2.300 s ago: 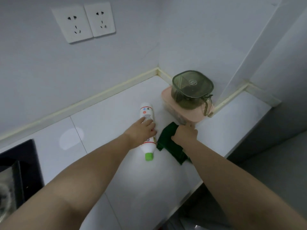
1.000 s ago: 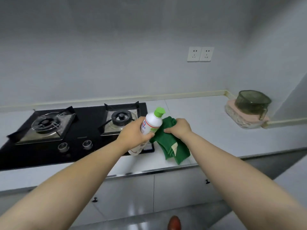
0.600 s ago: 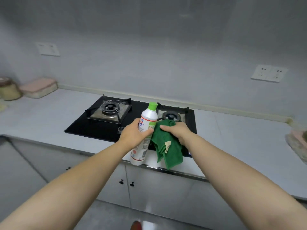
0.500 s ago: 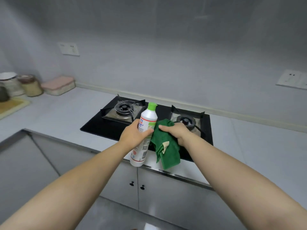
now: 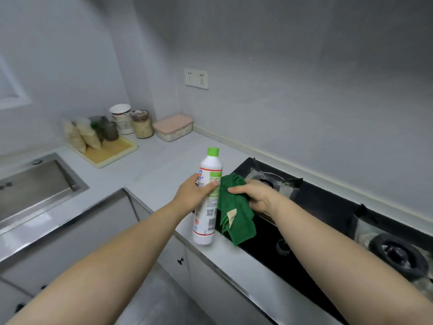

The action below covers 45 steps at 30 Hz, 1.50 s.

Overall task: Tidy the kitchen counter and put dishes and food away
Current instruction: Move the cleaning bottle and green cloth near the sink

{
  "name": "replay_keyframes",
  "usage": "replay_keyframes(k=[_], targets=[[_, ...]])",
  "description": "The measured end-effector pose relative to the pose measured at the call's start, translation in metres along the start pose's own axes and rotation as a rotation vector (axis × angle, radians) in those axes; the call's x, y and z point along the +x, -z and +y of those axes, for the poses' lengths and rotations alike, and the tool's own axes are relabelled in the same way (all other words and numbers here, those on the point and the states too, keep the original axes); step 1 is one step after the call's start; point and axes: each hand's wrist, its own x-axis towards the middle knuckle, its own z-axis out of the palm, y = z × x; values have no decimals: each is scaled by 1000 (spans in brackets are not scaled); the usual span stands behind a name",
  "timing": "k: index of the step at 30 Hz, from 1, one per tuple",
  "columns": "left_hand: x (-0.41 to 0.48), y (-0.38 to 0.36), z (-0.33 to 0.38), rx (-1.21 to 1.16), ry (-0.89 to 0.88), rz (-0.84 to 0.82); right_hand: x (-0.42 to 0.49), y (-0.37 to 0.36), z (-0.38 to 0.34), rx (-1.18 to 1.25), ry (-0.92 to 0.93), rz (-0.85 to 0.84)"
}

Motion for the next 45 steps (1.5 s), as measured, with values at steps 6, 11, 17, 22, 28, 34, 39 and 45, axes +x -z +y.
replay_keyframes(k=[6, 11, 17, 22, 28, 34, 39, 45], targets=[[41, 73, -38, -71, 73, 138, 84, -71, -27, -103, -23, -20], [72, 145, -81, -79, 112, 204, 146, -143, -32, -121, -46, -37], [119, 245, -140, -109, 119, 152, 213, -241, -35, -79, -84, -21], [159, 329, -170, -119, 109, 73, 263, -322, -47, -64, -98, 24], [200, 381, -198, -163, 143, 37, 309, -369, -49, -20, -105, 105], [235, 393, -218, -225, 162, 36, 351, -373, -56, -45, -145, 200], [269, 401, -231, -260, 220, 46, 399, -366, -65, -49, -147, 363], [311, 414, -235, -232, 263, 143, 446, -368, -70, 182, -63, 415]])
